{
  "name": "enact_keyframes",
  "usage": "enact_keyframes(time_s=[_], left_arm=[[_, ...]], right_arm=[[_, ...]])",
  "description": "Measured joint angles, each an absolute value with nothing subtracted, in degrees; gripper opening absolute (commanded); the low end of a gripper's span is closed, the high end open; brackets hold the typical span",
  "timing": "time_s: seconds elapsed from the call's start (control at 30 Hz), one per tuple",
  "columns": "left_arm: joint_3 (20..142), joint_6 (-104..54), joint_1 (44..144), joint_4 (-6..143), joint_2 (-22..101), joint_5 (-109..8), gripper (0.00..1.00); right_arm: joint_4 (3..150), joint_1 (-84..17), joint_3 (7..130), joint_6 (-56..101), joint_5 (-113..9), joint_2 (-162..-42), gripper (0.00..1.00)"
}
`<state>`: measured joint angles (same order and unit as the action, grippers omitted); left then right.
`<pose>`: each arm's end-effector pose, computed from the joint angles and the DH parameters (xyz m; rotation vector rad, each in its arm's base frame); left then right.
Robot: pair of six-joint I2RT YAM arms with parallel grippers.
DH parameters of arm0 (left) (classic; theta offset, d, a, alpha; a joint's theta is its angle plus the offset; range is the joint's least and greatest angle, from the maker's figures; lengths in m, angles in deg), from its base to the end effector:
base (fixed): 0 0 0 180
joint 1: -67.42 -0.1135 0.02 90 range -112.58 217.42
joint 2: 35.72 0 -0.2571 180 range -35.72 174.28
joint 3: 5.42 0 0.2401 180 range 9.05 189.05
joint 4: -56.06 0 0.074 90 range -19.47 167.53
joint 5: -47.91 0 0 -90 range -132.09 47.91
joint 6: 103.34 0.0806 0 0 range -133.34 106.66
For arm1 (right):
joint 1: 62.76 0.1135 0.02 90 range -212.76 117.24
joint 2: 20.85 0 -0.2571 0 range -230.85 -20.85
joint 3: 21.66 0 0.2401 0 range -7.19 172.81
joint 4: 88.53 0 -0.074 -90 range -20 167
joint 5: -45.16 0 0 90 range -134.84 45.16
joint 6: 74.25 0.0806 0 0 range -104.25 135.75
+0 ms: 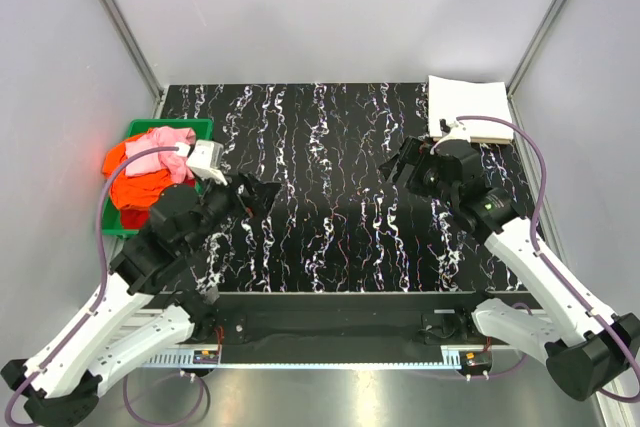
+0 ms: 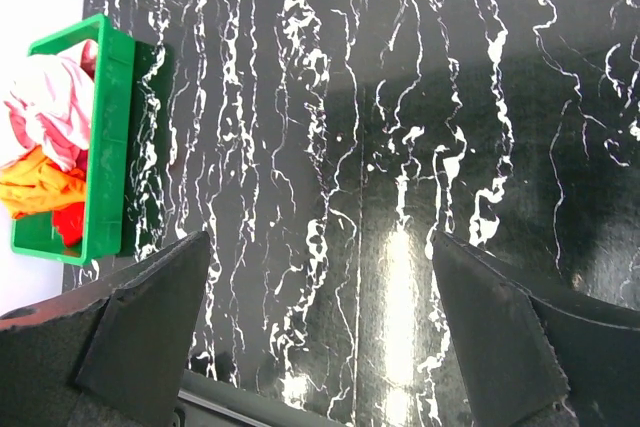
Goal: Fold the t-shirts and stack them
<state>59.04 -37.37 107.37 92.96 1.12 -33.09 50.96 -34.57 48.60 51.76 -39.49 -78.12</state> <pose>0.1450 -0.1050 0.3542 0.1283 1.7755 -0.6811 0.2254 0.1123 0.3125 0.2028 2.0933 0.5944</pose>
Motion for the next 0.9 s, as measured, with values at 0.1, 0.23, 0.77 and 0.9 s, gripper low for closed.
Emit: enact_keyframes(time_s=[0.1, 0.23, 0.77, 0.9], left_arm=[[58.93, -37.64, 107.37, 95.39, 1.58, -28.81, 0.99], [58.93, -36.96, 107.15, 96.5, 4.6, -21.64, 0.99], [85.21, -27.78, 70.45, 100.99, 53.38, -11.33, 0.87], [90.41, -26.16, 66.78, 100.88, 62.06, -10.91, 0.75]], right_arm=[[50.57, -34.57, 48.42, 51.85, -39.43, -77.64, 1.0], [50.55, -34.57, 48.16, 51.85, -39.45, -76.37, 1.0], [50.59, -34.57, 44.44, 52.31, -42.38, -71.72, 1.0], [50.61, -34.57, 43.72, 52.51, -43.21, -68.4, 1.0]])
